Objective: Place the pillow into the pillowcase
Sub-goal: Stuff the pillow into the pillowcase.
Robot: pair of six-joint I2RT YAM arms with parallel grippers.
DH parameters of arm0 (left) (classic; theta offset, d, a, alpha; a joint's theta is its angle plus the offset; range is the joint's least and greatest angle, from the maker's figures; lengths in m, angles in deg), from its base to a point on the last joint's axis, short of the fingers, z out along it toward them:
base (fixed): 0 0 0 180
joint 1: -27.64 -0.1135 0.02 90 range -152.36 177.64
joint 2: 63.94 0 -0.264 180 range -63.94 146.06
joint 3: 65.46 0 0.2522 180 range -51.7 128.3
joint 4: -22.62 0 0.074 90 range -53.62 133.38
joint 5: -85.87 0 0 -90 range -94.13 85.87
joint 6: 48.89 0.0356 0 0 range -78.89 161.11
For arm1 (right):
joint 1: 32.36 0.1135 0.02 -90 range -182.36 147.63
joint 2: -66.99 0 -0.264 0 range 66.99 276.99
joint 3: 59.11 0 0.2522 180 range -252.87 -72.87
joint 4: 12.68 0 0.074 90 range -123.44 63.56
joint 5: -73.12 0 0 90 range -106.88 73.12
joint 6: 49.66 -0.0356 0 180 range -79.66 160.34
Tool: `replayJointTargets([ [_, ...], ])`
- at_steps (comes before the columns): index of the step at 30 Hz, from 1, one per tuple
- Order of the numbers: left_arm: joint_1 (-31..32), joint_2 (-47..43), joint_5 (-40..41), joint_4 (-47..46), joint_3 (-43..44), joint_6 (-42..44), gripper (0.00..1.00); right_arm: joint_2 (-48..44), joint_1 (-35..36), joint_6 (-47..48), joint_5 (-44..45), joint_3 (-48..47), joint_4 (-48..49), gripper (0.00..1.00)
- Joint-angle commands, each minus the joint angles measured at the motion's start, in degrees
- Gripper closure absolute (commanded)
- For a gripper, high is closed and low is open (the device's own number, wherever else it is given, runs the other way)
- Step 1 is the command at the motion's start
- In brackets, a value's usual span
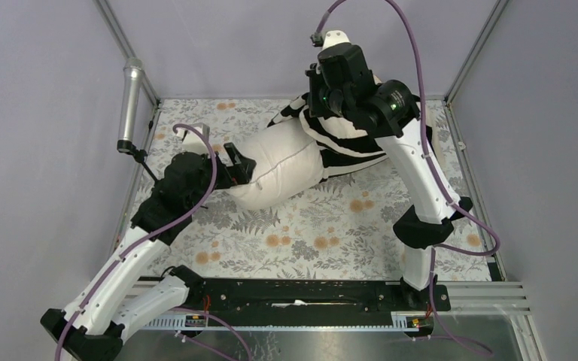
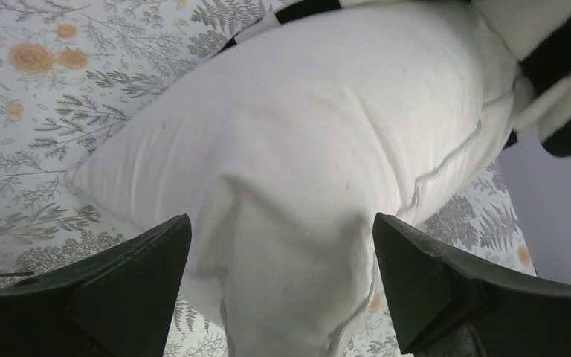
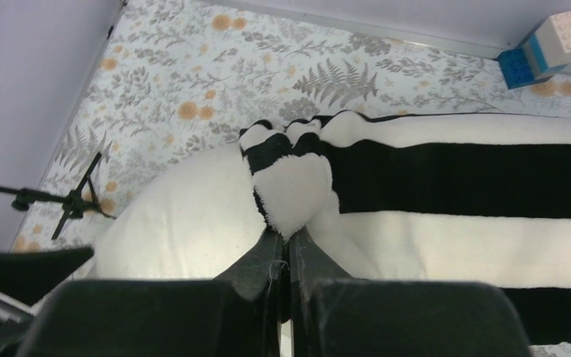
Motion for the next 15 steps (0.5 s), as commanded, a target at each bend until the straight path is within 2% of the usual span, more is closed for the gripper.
replayJointTargets([
  [1, 0.3, -7.9, -4.1, -8.8, -6.3, 1.3, 0.01, 0.2, -4.1, 1.2, -0.7, -2.7, 9.0, 1.0],
  [3, 0.3, -9.1, -6.3, -10.2, -7.6, 1.6, 0.01, 0.9, -4.8, 1.2, -0.7, -1.7, 10.0, 1.0],
  [9, 0.3, -12.9, -4.8, -8.9, -11.6, 2.7, 0.01, 3.9, -6.6, 1.1, -1.4, -1.1, 13.1, 1.0],
  [15, 0.3, -17.6, -9.8, -7.5, -12.1, 4.6, 0.01, 7.7, -9.5, 0.5, -5.3, -0.7, 16.7, 1.0],
])
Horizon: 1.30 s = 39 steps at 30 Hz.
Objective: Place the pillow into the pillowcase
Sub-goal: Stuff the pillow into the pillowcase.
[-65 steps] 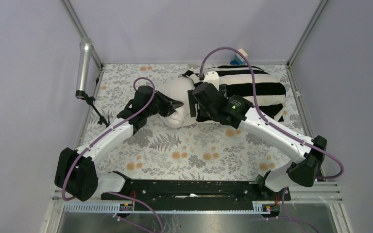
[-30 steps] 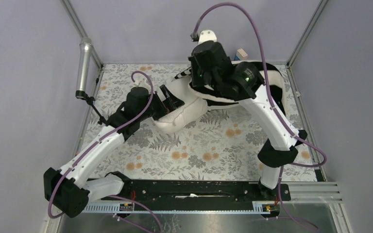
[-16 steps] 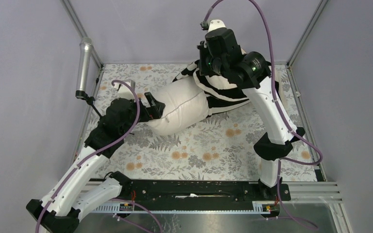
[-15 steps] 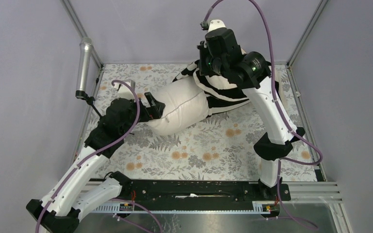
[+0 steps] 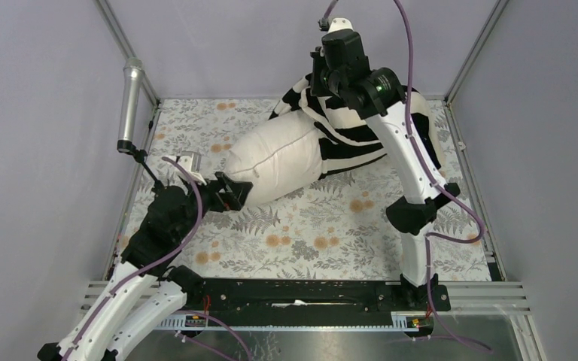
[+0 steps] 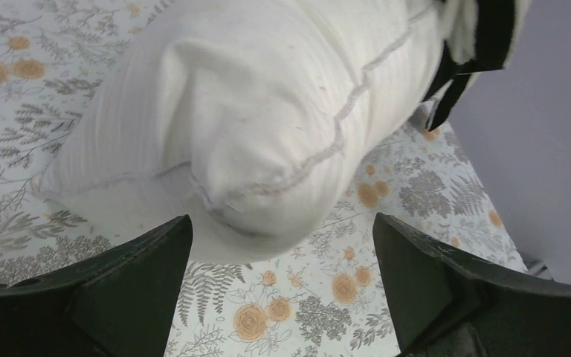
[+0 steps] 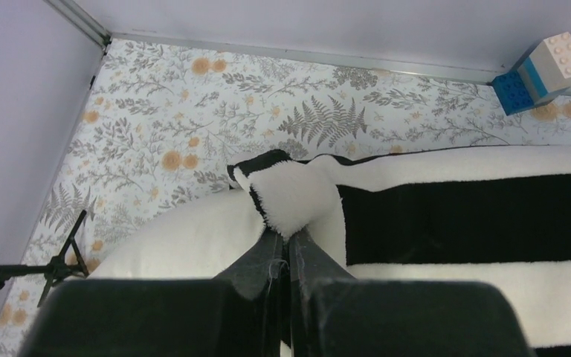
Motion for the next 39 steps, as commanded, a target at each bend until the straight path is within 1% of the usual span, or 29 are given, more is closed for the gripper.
replayJointTargets([
  [1, 0.2, -1.7, -3.3, -1.7, 1.4, 2.4, 0.01, 2.4, -2.3, 0.4, -3.2, -0.3, 8.9, 1.0],
  [3, 0.2, 0.7, 0.5, 0.8, 1.9, 2.9, 0.01, 4.0, -2.4, 0.5, -3.6, -0.2, 10.5, 1.0],
  [5, 0.2, 4.1, 0.9, 1.5, 2.0, 3.6, 0.01, 5.8, -2.5, 0.4, -3.3, 0.0, 12.1, 1.0],
  [7, 0.2, 7.1, 1.5, -2.4, 0.5, 2.2, 0.01, 7.4, -2.4, 0.5, -3.0, 0.1, 13.8, 1.0],
  [11, 0.1, 14.3, 13.4, -9.3, -1.4, -2.9, 0.01, 9.4, -2.4, -0.4, -4.9, -0.8, 13.3, 1.0],
  [14, 0.0, 20.6, 15.8, -14.1, -0.3, -5.5, 0.04, 8.0, -2.2, -0.6, -5.6, 1.7, 12.5, 1.0],
  [15, 0.0, 22.5, 16.4, -14.7, 0.9, -7.0, 0.08, 7.2, -2.1, -0.4, -5.3, 2.5, 12.3, 0.98],
  [17, -0.5, 27.4, 17.0, -14.6, 2.8, -10.8, 0.19, 5.4, -2.0, 0.0, -4.0, 4.2, 12.2, 0.93],
  [19, -1.3, 30.6, 14.9, -16.0, 4.0, -11.7, 0.37, 3.7, -2.0, 0.3, -3.6, 5.4, 12.2, 0.87],
  [20, -1.7, 31.9, 13.7, -16.7, 4.4, -12.1, 0.52, 2.8, -2.0, 0.4, -3.2, 5.8, 11.9, 0.8],
  [21, -2.1, 32.7, 12.7, -17.3, 4.8, -12.6, 0.69, 1.9, -1.9, 0.5, -2.8, 6.1, 11.7, 0.72],
  [22, -2.5, 33.4, 11.7, -17.9, 5.1, -13.1, 0.84, 1.1, -1.8, 0.6, -2.3, 6.5, 11.3, 0.6],
  [23, -2.8, 33.9, 10.8, -18.5, 5.3, -13.5, 0.95, 0.2, -1.6, 0.5, -1.7, 6.9, 10.8, 0.44],
  [24, -3.0, 34.2, 10.2, -18.8, 5.7, -13.8, 1.0, -0.9, -1.4, 0.5, -1.1, 7.3, 10.3, 0.2],
  [25, -3.0, 34.6, 9.9, -18.8, 6.1, -13.9, 1.0, -2.1, -1.0, 0.5, -0.5, 7.8, 9.6, 0.06],
  [26, -3.1, 34.8, 9.5, -18.7, 6.4, -13.9, 1.0, -4.1, -0.1, 0.7, 0.7, 9.0, 9.3, 0.01],
  [29, -3.0, 35.2, 9.1, -18.5, 7.2, -13.9, 1.0, -10.3, 3.1, 0.9, 5.3, 17.1, 10.3, 0.0],
  [31, -3.1, 35.3, 9.1, -18.4, 7.3, -13.8, 1.0, -16.3, 5.7, -0.3, 8.6, 27.1, 14.0, 0.0],
  [33, -3.1, 35.4, 8.8, -18.3, 7.5, -13.8, 1.0, -23.8, 7.2, -2.3, 10.1, 41.5, 22.2, 0.01],
  [36, -3.1, 35.4, 7.8, -17.9, 7.5, -13.4, 1.0, -33.0, 7.6, -6.6, 8.6, 63.5, 35.7, 0.06],
  [39, -3.1, 34.9, 7.4, -17.3, 6.8, -12.7, 1.0, -35.4, 7.7, -8.0, 7.7, 74.1, 43.0, 0.14],
])
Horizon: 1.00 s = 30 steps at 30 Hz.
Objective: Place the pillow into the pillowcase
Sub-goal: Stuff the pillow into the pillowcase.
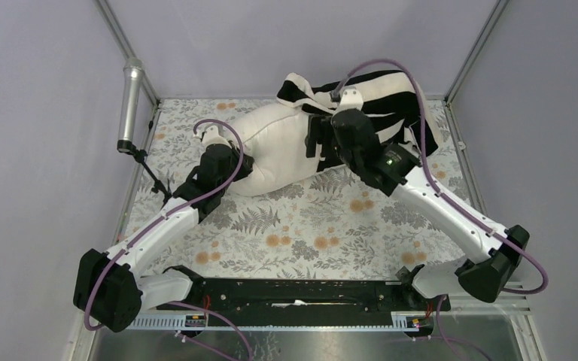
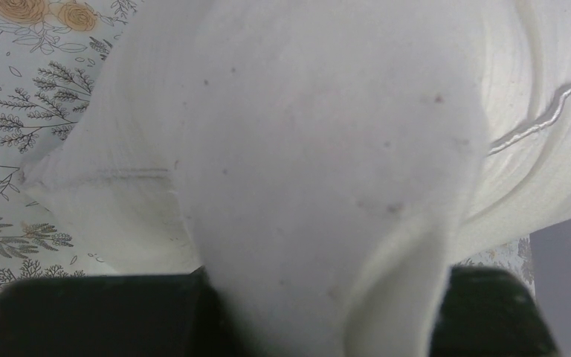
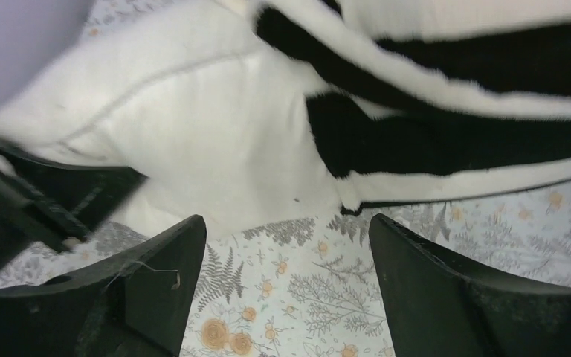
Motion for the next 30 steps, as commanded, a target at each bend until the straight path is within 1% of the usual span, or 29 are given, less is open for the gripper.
replayJointTargets([
  [1, 0.0, 0.2, -3.0, -1.2, 1.1, 0.2, 1.0, -0.4, -0.7, -4.4, 2.3, 13.9, 16.2, 0.18],
  [2, 0.0, -0.1, -3.0, -1.1, 0.6, 0.2, 1.0, 0.7, -0.7, -4.5, 2.6, 14.7, 16.5, 0.23],
  [6, 0.0, -1.8, -2.8, 0.3, -0.5, 0.3, 1.0, 5.6, -0.7, -4.3, 5.1, 15.8, 18.4, 0.36],
  [9, 0.0, -3.2, -2.7, 1.2, -1.0, 0.2, 1.0, 9.2, -0.7, -5.3, 10.5, 13.6, 16.0, 0.47],
  [11, 0.0, -3.6, -2.7, 2.0, -0.7, 0.6, 1.0, 9.8, -0.8, -5.6, 13.3, 13.7, 16.4, 0.51],
  [13, 0.0, -3.6, -2.4, 3.1, -0.2, 1.3, 1.0, 9.8, -0.8, -5.4, 15.1, 13.8, 16.3, 0.53],
  [16, 0.0, -3.3, -2.0, 3.8, 0.5, 1.8, 1.0, 9.0, -0.7, -5.3, 16.2, 14.5, 16.2, 0.53],
  [20, 0.0, -2.7, -2.0, 3.9, 0.9, 1.6, 1.0, 7.7, -0.8, -4.9, 16.9, 16.4, 17.4, 0.47],
  [23, 0.0, -2.6, -1.8, 4.0, 1.0, 1.6, 1.0, 8.8, -1.0, -3.5, 17.8, 15.6, 17.4, 0.46],
  [25, 0.0, -2.7, -1.9, 4.1, 1.0, 1.5, 1.0, 9.2, -2.1, -3.3, 16.0, 15.0, 17.3, 0.48],
  [27, 0.0, -2.8, -1.9, 4.1, 0.8, 1.4, 1.0, 9.8, -2.7, -2.7, 15.4, 14.2, 17.6, 0.56],
  [30, 0.0, -2.7, -1.8, 4.1, 0.7, 1.5, 1.0, 11.5, -2.7, -1.7, 18.3, 10.5, 14.0, 0.75],
])
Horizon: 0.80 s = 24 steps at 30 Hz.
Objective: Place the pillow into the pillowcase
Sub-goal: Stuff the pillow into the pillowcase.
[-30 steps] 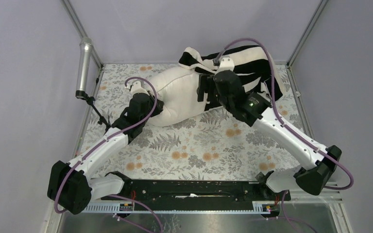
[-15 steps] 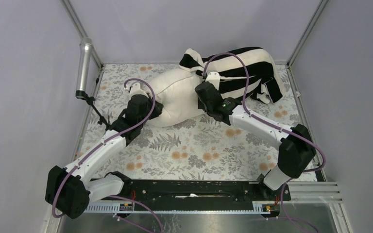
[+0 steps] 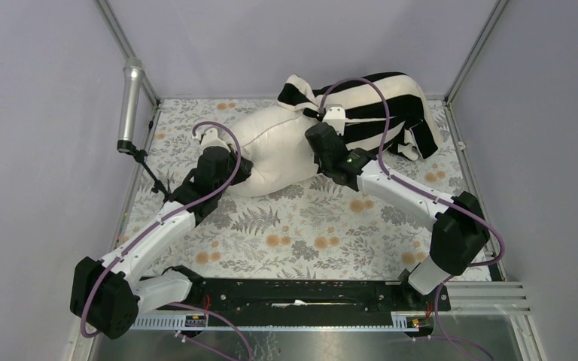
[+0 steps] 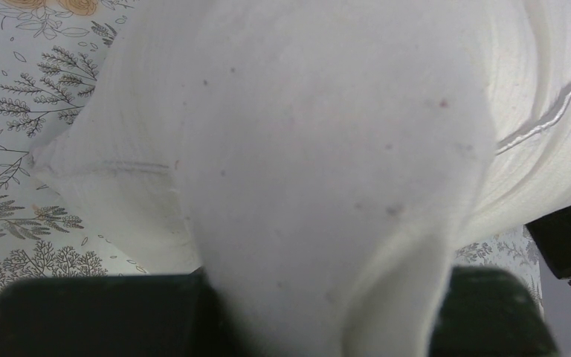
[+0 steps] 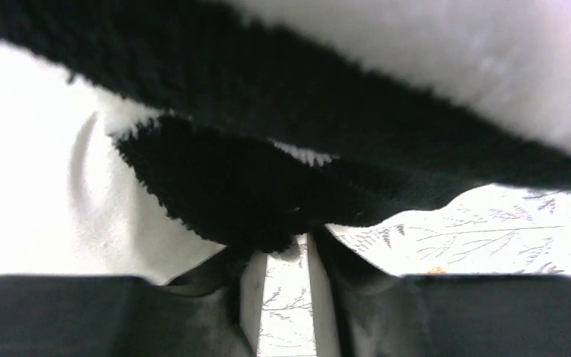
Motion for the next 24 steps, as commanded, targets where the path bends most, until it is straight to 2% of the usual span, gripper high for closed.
replayJointTargets([
  [1, 0.0, 0.1, -0.6, 0.4, 1.2, 0.6, 1.0, 0.9, -0.9, 1.5, 5.0, -7.0, -2.1, 0.83],
  [4, 0.0, 0.5, -1.0, 0.3, 1.3, 1.2, 1.0, 1.1, 0.9, 2.2, 5.3, -13.4, -7.6, 1.0],
  [6, 0.0, 0.9, -0.8, 0.3, 1.4, 1.1, 1.0, 1.6, 5.1, 2.2, 5.1, -19.0, -11.9, 1.0],
  [11, 2.0, 2.9, -0.9, -0.4, 3.9, 0.9, 1.0, 4.8, 23.9, 2.1, 2.4, -28.5, -13.2, 1.0],
  [13, 3.2, 2.9, -0.1, -0.4, 5.3, 0.7, 1.0, 7.2, 25.1, -0.3, 0.1, -31.1, -16.1, 1.0],
  [16, 5.2, 1.4, 0.2, -0.1, 6.7, -0.6, 1.0, 6.4, 21.6, -1.2, -3.2, -27.8, -14.8, 1.0],
  [19, 8.2, 0.3, 0.4, 1.3, 8.3, -2.0, 1.0, 3.3, 13.5, -2.6, -11.2, -24.1, -12.4, 1.0],
  [21, 10.8, 0.1, 1.4, 2.6, 9.5, -3.7, 1.0, 2.5, 8.2, -2.2, -12.7, -24.2, -12.2, 1.0],
  [24, 15.4, 0.4, 1.5, 2.7, 11.4, -7.1, 1.0, 4.5, 0.1, -3.1, -21.0, -28.2, -12.7, 1.0],
])
